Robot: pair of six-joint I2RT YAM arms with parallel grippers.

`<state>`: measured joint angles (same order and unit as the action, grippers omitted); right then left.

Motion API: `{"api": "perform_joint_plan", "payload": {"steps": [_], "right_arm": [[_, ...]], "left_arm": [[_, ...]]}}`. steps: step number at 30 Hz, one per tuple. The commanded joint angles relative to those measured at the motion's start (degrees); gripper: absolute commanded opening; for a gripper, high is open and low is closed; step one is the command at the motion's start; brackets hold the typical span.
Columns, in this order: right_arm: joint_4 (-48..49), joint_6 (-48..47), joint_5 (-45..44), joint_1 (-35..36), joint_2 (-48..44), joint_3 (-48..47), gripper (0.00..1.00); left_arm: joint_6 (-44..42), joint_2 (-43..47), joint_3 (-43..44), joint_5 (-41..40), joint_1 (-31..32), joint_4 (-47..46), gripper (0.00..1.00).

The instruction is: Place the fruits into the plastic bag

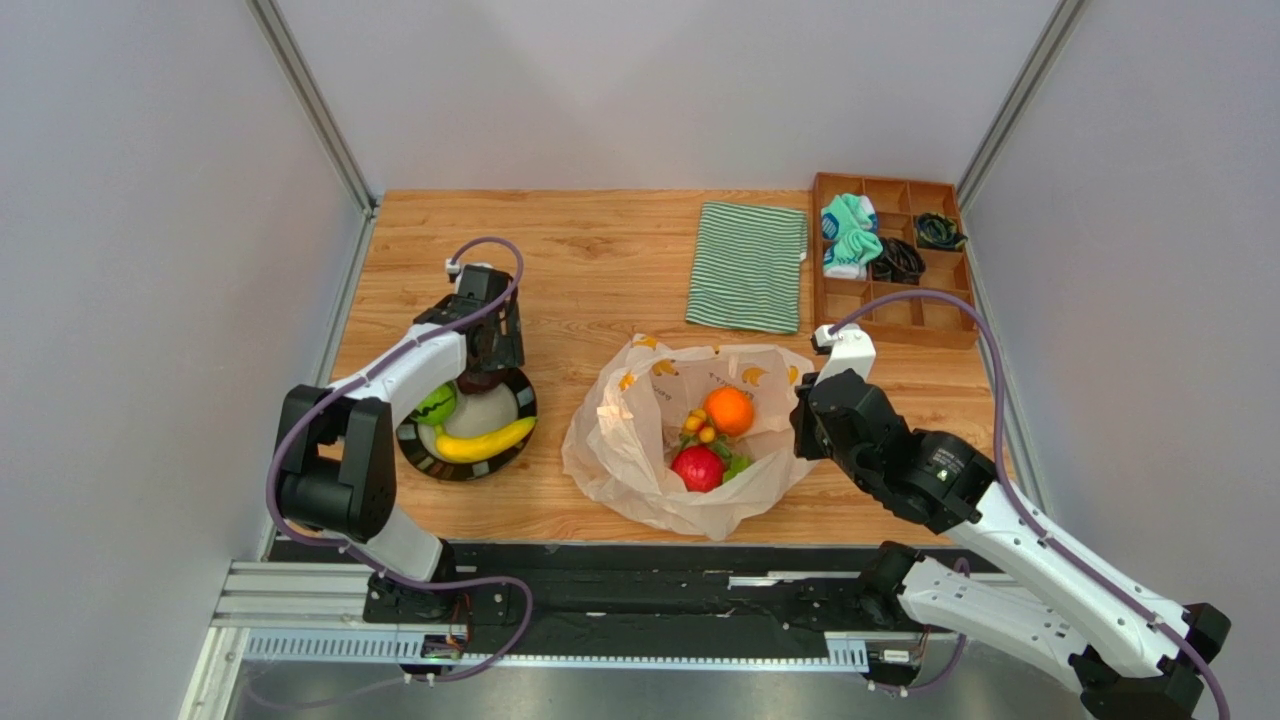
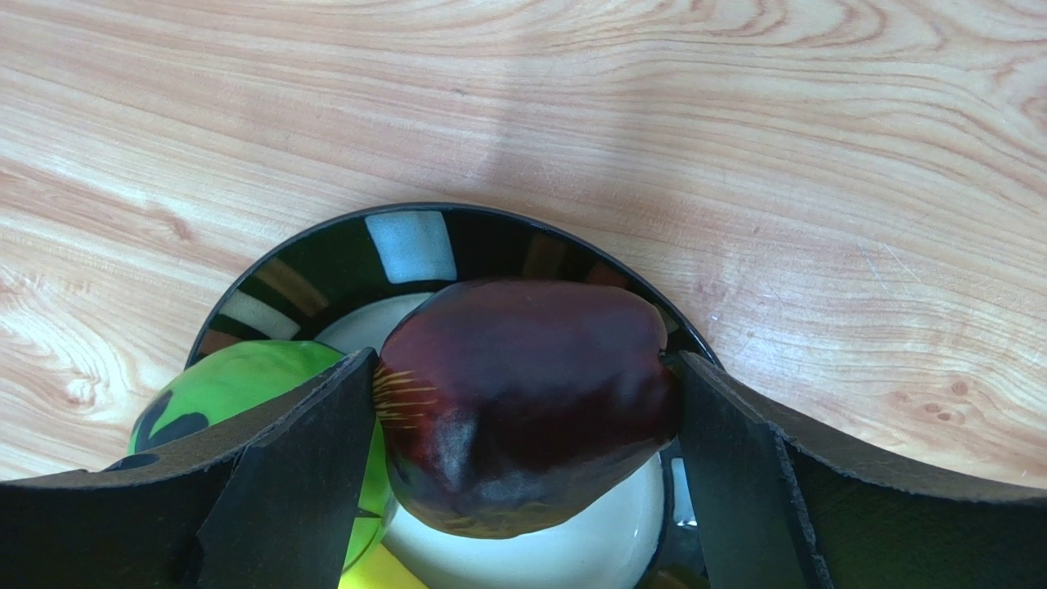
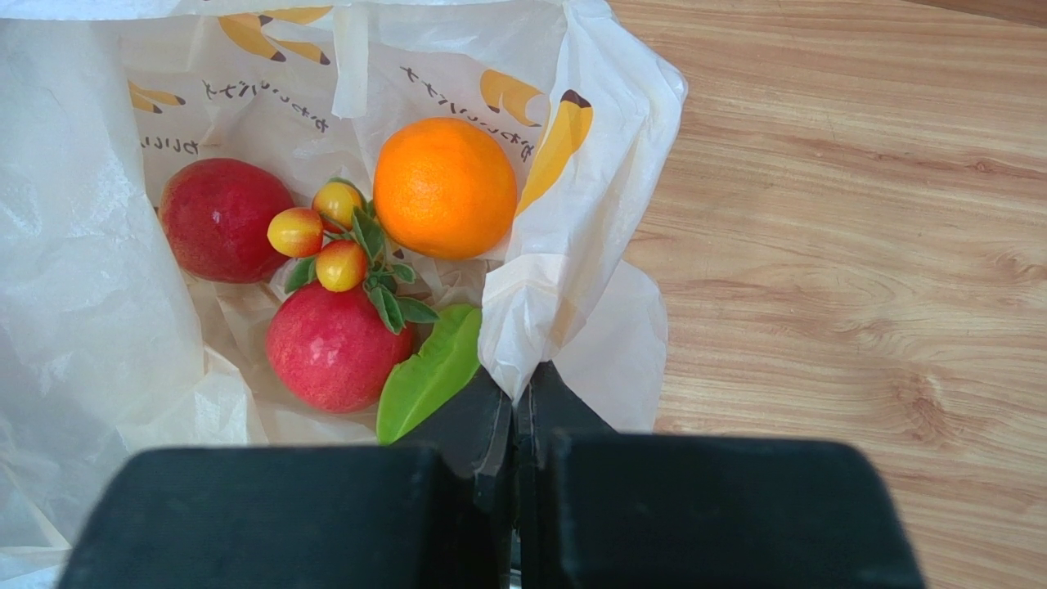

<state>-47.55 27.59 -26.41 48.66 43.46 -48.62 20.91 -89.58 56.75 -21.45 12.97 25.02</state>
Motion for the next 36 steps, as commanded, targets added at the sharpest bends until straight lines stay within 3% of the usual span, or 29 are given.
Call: {"api": "perform_joint_plan", "payload": {"steps": [1, 11, 15, 18, 23, 27, 30, 34, 36], "right_arm": [[1.9, 0.3, 0.0, -0.1, -0.4, -0.9, 0.01], [2.6, 0.6, 0.2, -0.1, 0.3, -0.9, 0.01], [3.2, 1.1, 0.9, -0.1, 0.7, -0.9, 0.01], [3.3, 1.2, 1.2, -0.1, 0.7, -0.9, 0.01], [3.3, 1.6, 1.5, -0.1, 0.7, -0.8, 0.01], [3.6, 1.8, 2.0, -0.1, 0.6, -0.7, 0.01], [3.4, 1.8, 1.9, -0.1, 0.4, -0.7, 0.01], [3.3, 1.9, 1.8, -0.1, -0.2, -0.4, 0.01], [3.0, 2.0, 1.5, -0.1, -0.7, -0.1, 0.01]], "left_arm": [[-0.4, 1.9, 1.0, 3.3, -0.3, -0.8, 0.81], [-3.1, 17.3, 0.3, 14.7, 0.6, -3.0, 0.75], [-3.2, 24.8, 0.0, 25.8, 3.8, -5.3, 0.75], [-2.5, 29.4, 1.3, 31.5, 9.9, -9.0, 0.75], [-2.2, 31.2, 6.9, 36.0, 26.4, -14.2, 0.75], [-2.5, 27.4, 8.5, 37.6, 38.0, -20.6, 0.75], [-3.9, 18.5, 15.4, 33.9, 46.8, -11.4, 0.75], [-5.8, 5.9, 25.0, 26.7, 51.9, -1.0, 0.74], [-3.9, 1.1, 25.4, 24.9, 52.1, 1.0, 0.73]]}}
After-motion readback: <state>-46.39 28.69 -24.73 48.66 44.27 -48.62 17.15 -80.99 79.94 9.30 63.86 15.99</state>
